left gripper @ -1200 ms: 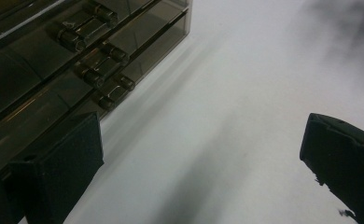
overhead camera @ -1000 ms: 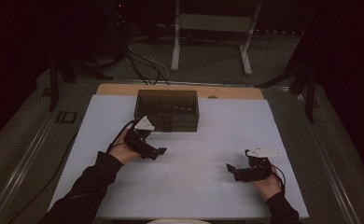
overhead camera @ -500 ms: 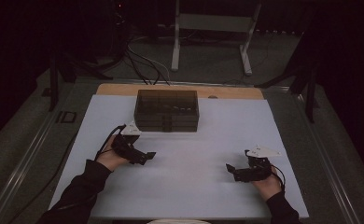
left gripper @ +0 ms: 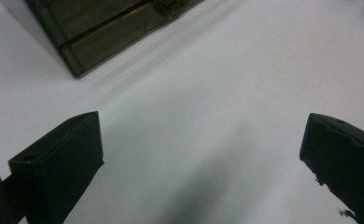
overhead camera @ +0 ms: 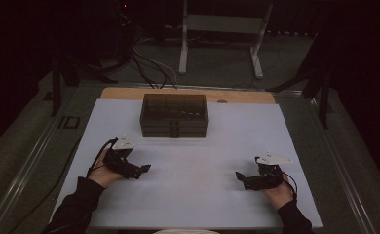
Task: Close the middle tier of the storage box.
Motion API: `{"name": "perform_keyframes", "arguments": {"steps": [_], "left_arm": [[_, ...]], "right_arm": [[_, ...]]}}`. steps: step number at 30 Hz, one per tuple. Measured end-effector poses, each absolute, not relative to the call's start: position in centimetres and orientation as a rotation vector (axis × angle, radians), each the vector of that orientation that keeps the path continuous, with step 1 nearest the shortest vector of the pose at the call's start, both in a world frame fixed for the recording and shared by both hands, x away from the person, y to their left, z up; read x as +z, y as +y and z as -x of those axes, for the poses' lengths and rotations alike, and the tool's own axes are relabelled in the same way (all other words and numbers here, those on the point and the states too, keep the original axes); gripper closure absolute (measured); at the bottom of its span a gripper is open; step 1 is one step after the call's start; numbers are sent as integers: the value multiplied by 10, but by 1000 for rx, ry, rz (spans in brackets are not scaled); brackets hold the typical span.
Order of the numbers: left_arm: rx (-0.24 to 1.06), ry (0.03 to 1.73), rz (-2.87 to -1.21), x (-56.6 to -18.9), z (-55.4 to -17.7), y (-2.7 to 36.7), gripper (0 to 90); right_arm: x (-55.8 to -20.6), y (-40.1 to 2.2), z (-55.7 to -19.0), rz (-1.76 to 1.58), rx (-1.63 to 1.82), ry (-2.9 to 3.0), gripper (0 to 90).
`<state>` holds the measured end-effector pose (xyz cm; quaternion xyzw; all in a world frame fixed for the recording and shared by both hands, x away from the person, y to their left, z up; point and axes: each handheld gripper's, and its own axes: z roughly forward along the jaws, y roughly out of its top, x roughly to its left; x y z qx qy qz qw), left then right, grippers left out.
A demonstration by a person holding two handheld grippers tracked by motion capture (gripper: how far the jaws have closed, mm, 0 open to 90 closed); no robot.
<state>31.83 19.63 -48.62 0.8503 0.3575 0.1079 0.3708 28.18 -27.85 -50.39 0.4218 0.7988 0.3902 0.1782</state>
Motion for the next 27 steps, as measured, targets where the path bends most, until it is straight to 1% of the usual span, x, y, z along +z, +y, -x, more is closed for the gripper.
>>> {"name": "perform_keyframes", "arguments": {"steps": [8, 19, 27], "left_arm": [[321, 967, -2162, -495, -307, 208, 8], [320, 1018, -2121, -510, -289, 223, 9], [369, 1036, -2150, -518, -273, 230, 8]], "right_arm": [[-504, -278, -282, -1193, 1103, 2262, 24], [-504, -278, -281, -1188, 1103, 2262, 24], [-504, -278, -281, -1175, 1098, 2264, 24]]}}
